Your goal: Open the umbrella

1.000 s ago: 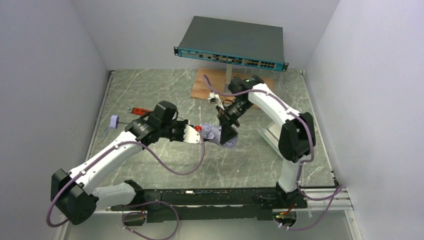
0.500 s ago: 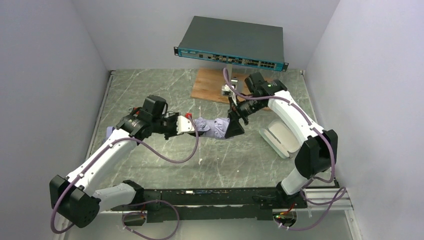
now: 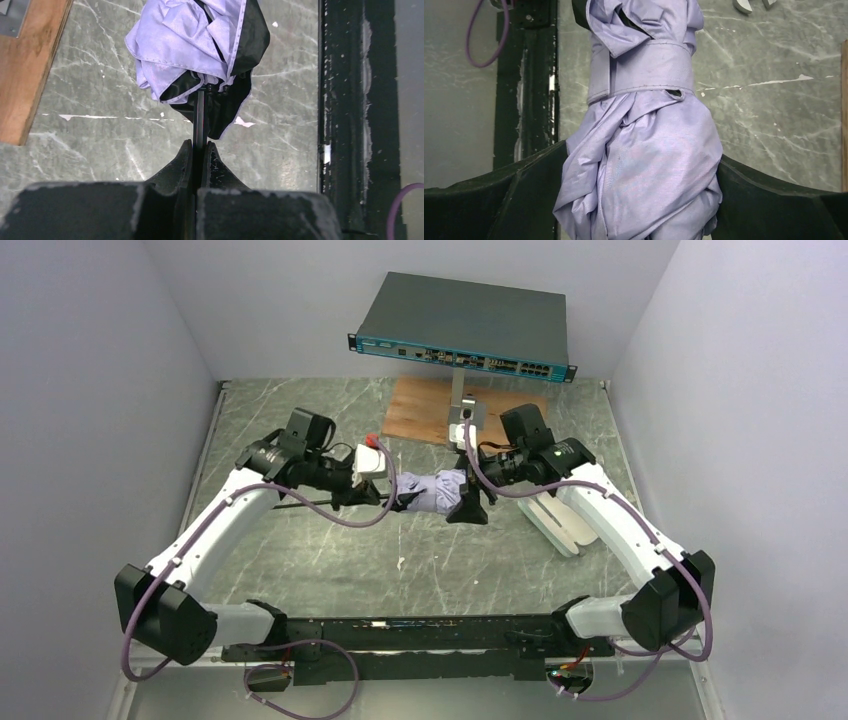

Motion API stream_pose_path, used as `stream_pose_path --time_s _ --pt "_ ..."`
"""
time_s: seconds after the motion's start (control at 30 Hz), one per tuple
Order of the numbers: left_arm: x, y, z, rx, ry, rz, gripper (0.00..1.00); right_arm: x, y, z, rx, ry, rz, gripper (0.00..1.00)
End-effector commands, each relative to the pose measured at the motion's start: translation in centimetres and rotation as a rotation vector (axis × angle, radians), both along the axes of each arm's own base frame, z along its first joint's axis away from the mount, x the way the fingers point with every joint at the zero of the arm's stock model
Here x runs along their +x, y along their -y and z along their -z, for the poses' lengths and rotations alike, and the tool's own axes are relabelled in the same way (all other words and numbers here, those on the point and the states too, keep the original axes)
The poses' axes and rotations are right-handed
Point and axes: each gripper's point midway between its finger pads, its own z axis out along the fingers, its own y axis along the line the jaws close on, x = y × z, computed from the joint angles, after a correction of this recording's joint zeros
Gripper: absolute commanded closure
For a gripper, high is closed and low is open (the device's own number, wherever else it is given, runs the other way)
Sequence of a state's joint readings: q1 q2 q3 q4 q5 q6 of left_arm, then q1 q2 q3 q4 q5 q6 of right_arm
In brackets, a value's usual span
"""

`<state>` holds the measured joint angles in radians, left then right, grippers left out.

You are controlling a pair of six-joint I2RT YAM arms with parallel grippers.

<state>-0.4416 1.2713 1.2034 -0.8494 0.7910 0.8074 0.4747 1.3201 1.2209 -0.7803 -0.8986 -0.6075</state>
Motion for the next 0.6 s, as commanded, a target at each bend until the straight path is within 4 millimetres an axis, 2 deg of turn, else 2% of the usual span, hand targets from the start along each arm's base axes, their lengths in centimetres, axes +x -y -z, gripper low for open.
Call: stream_pose_path --time_s 0.0,0.07,0.2,0.23,0.3,0.37,0.4,0.47,0.5,0.57 --pt "0.0 1.7 -4.0 -0.162 -0.030 0.055 1.00 0.0 -1.5 -1.0 0.054 0.091 -0.078 0.10" --pt "0.0 1.6 -3.9 -0.161 -0.040 0.062 1.00 -0.3 -1.5 -0.8 0.055 0.093 -0.087 0.24" --pt "0.2 1.6 -3.9 -0.159 -0.056 0.041 0.99 -0.5 -1.8 -1.4 0.076 0.084 -0.094 0.86" --pt "0.9 1.5 -4.0 -0.156 -0.046 0.012 0.87 -0.6 -1.9 -1.6 0.083 0.076 -0.097 1.00" --pt "1.9 1.1 -4.6 -0.152 0.008 -0.038 0.51 -0.5 -2.0 -1.8 0.082 0.035 -0.071 1.00" --pt "3.1 0.6 -6.3 -0.171 0.096 -0.103 0.38 -0.2 -2.0 -1.6 0.065 -0.021 -0.030 1.00" --pt "3.4 0.6 -8.2 -0.213 0.178 -0.117 0.34 -0.1 -2.2 -1.4 0.050 -0.058 -0.007 1.00" --pt "3.0 0.7 -10.5 -0.268 0.277 -0.096 0.29 0.3 -2.3 -0.9 0.018 -0.118 0.035 1.00" --pt "2.5 1.0 -11.6 -0.291 0.320 -0.065 0.30 0.4 -2.4 -0.9 0.005 -0.137 0.042 1.00" --pt "1.1 2.0 -12.6 -0.299 0.377 0.005 0.36 0.4 -2.6 -0.6 -0.018 -0.175 0.071 1.00"
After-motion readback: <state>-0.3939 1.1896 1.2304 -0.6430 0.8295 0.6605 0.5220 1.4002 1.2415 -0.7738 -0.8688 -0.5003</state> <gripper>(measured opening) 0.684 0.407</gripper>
